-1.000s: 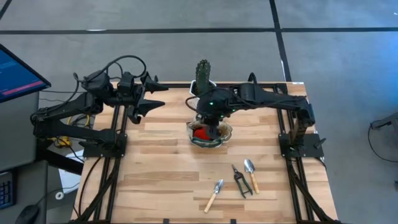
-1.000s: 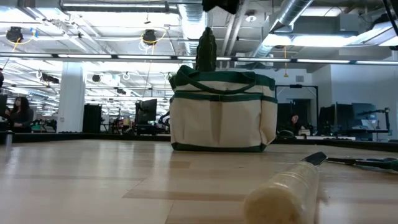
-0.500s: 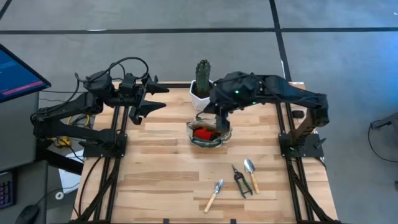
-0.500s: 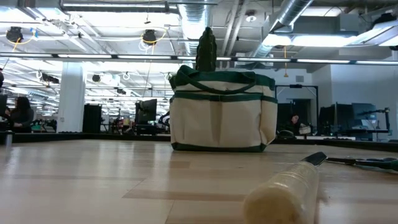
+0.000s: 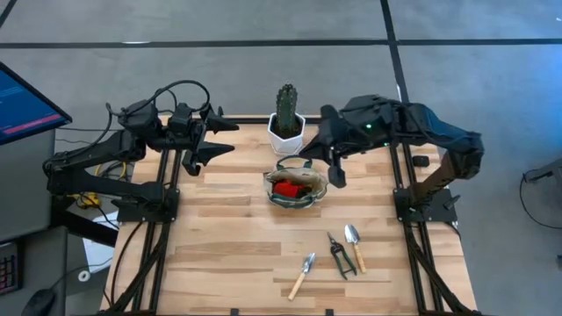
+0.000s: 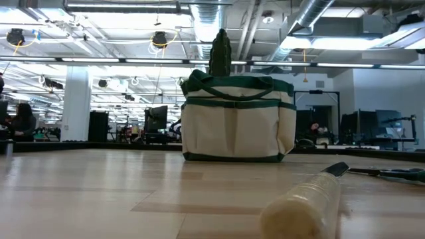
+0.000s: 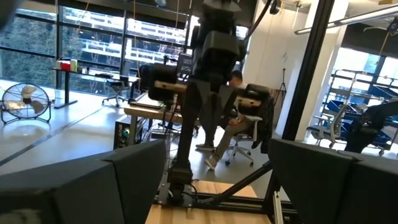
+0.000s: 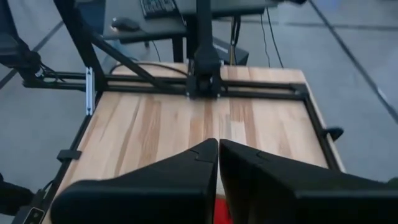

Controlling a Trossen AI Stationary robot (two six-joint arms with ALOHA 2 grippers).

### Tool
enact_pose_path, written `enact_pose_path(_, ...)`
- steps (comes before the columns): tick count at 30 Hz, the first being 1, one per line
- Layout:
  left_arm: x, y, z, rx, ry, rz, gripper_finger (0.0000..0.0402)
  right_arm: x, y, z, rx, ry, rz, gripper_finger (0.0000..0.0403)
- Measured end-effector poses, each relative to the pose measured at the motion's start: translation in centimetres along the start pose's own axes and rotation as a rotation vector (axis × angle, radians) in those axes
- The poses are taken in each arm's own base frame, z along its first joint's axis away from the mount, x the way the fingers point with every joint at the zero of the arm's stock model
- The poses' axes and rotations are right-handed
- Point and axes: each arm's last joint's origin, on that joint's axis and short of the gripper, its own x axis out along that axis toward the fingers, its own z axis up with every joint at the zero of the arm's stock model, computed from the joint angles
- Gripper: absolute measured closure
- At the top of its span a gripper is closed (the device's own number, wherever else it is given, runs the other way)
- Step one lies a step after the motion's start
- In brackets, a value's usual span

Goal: Pick & Place Garden tools in Gardening bag
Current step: Put the top brown trowel into the gardening bag

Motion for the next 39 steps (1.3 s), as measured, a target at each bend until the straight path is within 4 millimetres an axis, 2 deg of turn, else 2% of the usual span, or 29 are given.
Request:
enact_pose_path(7, 0.0, 0.0, 0.0, 0.000, 0.000, 0.000, 0.0129, -1.8, 0.1, 0.3, -0.019, -0.057, 0.001, 0.0395)
enact_pose_path(22, 0.0, 0.1, -0.4, -0.010, 0.040, 0.008, 0.0129, -3.9, 0.3, -0.3, -0.022, -0.057, 0.007, 0.0399)
enact_pose_path(26, 0.0, 0.1, -0.5, -0.012, 0.051, 0.011, 0.0129, -3.9, 0.3, -1.9, -0.011, -0.065, -0.011, 0.0400)
enact_pose_path(39, 0.3, 0.6, -2.5, -0.015, 0.105, 0.021, 0.0129, -3.2, 0.6, -11.5, 0.149, -0.312, -0.005, 0.0401)
